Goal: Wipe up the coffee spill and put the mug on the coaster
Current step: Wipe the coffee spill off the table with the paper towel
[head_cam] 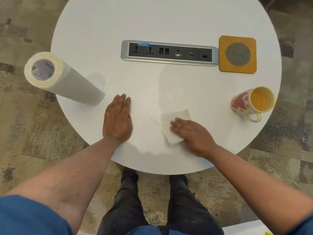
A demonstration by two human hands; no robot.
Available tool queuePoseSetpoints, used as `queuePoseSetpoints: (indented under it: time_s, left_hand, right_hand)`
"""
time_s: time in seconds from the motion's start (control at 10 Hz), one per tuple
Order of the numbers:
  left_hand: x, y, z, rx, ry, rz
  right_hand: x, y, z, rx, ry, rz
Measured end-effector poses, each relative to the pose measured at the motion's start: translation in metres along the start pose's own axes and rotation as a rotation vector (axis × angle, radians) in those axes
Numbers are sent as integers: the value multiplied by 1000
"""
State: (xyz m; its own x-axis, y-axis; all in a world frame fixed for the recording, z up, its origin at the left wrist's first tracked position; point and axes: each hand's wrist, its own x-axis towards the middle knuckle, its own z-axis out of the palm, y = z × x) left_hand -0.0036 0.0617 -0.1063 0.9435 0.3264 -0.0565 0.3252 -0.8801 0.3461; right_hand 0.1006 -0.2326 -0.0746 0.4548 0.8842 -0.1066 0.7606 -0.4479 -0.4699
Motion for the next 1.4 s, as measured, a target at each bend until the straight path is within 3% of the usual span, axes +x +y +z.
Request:
queuePoseSetpoints:
  time_s: [0.1,0.2,0.4,0.7,0.8,0.9,1.0,1.1,1.2,1.3,1.4]
  left_hand:
    - [0,0,0,8,-4,0]
    - [0,0,0,12,-3,-4]
    - [1,0,0,15,-1,3]
    - [1,1,0,11,6,10]
    - [2,0,0,16,7,14]
    - [2,1,0,20,8,17]
    - [2,1,0,18,13,18]
    - [1,0,0,12,25,20]
    - [2,0,0,11,22,19]
    - [2,1,0,18,15,14]
    - [2,0,0,16,13,14]
  right_hand:
    - [11,17,-22,95,291,234]
    - [29,24,-34,90,357,389]
    - [51,26,-19,100,149,598]
    - [24,-57,34,275,182,636]
    - [26,-87,39,385,190,559]
    - [40,-118,26,812,243,620]
    - [57,-113,11,1116,376,775]
    - [67,-75,-11,1195,569,872]
    - [61,-49,-21,955,588,839]
    - [50,-13,-27,508,563,769]
    - [45,4,-20,244,476,672]
